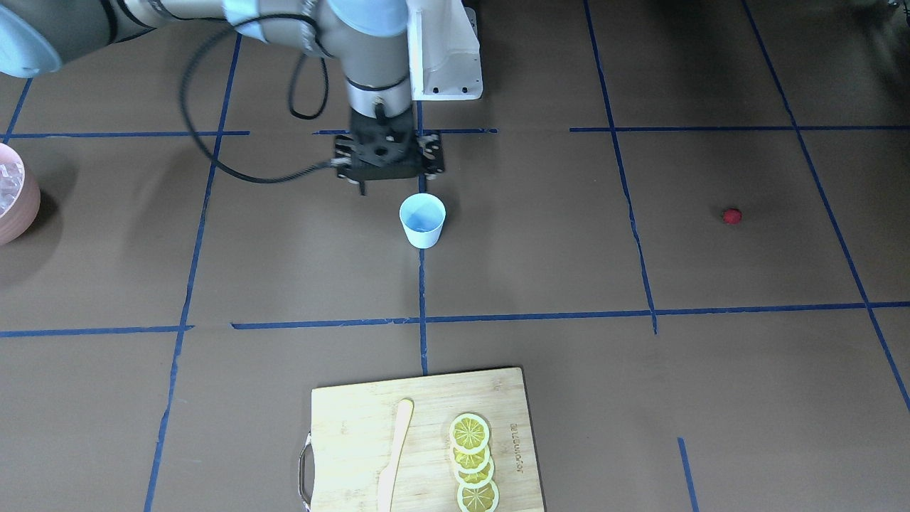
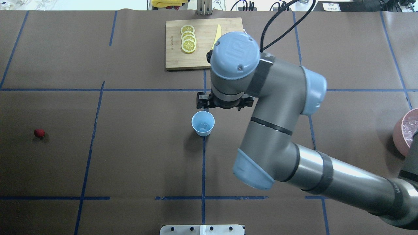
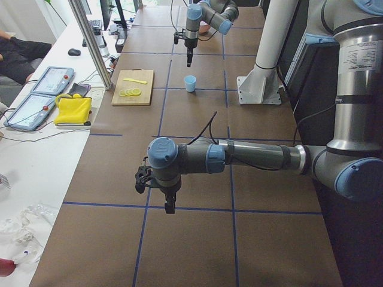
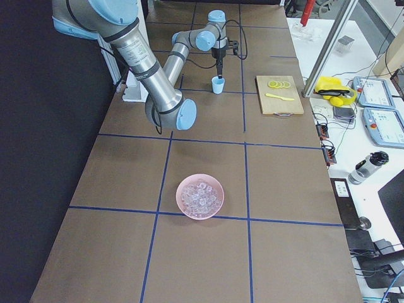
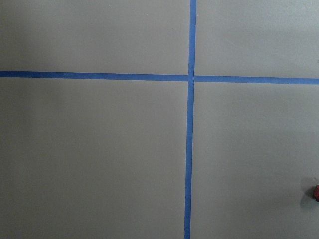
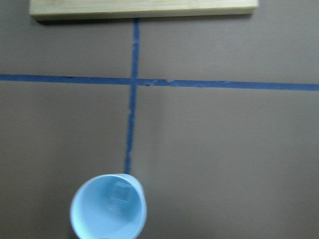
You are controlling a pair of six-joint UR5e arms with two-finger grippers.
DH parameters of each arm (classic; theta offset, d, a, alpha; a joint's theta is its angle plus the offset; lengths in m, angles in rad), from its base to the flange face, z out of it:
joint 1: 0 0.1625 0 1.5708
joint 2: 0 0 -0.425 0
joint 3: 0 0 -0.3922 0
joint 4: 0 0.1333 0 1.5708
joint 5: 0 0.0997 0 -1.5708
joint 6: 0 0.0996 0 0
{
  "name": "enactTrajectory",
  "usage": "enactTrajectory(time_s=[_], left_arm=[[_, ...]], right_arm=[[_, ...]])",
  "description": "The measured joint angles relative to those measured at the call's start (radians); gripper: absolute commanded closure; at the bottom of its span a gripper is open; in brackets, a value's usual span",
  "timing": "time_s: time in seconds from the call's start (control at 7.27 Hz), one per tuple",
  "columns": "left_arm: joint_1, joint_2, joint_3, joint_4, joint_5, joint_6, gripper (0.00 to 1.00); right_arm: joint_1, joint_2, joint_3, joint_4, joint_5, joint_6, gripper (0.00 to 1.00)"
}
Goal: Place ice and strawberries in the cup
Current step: 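Move the right gripper back over the pink bowl of ice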
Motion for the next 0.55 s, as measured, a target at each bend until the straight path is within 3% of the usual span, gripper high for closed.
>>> enactTrajectory(time_s=[0.28,0.55], left_arm=[[0.0,0.001,-0.006,0.0,0.0,0.0,0.0],[0.0,0.001,-0.011,0.0,0.0,0.0,0.0]], right_arm=[[0.099,-0.197,0.251,-0.115,0.03,-0.185,0.01],[0.218,-0.393,0.391,-0.127,0.089,-0.386,0.01]])
